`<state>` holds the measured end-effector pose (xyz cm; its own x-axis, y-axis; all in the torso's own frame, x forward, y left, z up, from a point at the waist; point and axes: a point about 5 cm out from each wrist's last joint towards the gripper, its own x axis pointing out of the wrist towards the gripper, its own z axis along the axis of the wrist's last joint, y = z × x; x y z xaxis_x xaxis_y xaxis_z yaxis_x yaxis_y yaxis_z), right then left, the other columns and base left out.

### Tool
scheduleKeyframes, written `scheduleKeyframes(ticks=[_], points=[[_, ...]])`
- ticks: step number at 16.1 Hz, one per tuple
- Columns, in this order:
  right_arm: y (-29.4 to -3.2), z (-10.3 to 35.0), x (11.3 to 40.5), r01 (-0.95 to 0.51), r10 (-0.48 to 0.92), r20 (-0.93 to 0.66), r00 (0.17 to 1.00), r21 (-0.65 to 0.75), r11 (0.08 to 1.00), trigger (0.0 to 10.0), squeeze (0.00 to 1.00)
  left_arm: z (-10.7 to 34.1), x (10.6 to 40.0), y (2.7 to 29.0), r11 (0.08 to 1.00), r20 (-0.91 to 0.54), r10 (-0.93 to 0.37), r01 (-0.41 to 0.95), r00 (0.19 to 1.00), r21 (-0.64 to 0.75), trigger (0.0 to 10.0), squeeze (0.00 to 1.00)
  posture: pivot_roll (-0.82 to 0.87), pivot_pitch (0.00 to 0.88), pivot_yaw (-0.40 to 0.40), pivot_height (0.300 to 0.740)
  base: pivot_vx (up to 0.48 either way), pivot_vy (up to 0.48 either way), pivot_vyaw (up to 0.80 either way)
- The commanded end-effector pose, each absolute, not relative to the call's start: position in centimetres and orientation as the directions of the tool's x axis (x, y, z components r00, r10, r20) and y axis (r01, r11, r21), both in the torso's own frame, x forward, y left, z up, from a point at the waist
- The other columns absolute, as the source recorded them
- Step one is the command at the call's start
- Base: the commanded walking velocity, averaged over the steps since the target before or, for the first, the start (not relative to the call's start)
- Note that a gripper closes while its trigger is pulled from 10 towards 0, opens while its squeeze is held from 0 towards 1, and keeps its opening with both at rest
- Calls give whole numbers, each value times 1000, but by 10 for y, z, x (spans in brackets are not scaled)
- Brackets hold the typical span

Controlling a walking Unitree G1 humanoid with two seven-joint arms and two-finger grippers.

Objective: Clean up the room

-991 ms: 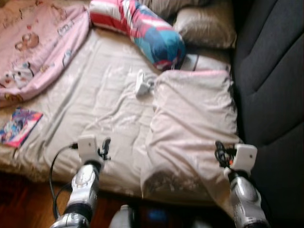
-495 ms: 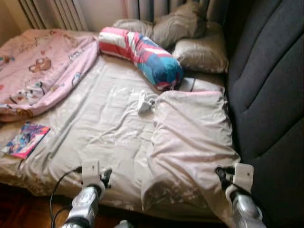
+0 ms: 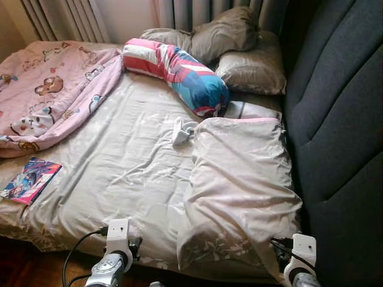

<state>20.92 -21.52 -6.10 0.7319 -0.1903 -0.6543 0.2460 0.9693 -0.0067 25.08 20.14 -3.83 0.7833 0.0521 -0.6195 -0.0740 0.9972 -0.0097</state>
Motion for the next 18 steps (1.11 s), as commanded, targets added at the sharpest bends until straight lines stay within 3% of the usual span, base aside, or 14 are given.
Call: scheduleKeyframes(ticks=[1,18], points=[[-206,-63,209,203,-150,-668,729,2,979,10000,0,-43,246,203,996,-650,65,-84,758,1,10000,0,35,200,11,740,0,0,0],[-208,-84,171,184,-141,-760,634,-28,983,10000,0,-66,207,210,993,-730,90,-118,678,13,10000,0,26,249,14,740,0,0,0]])
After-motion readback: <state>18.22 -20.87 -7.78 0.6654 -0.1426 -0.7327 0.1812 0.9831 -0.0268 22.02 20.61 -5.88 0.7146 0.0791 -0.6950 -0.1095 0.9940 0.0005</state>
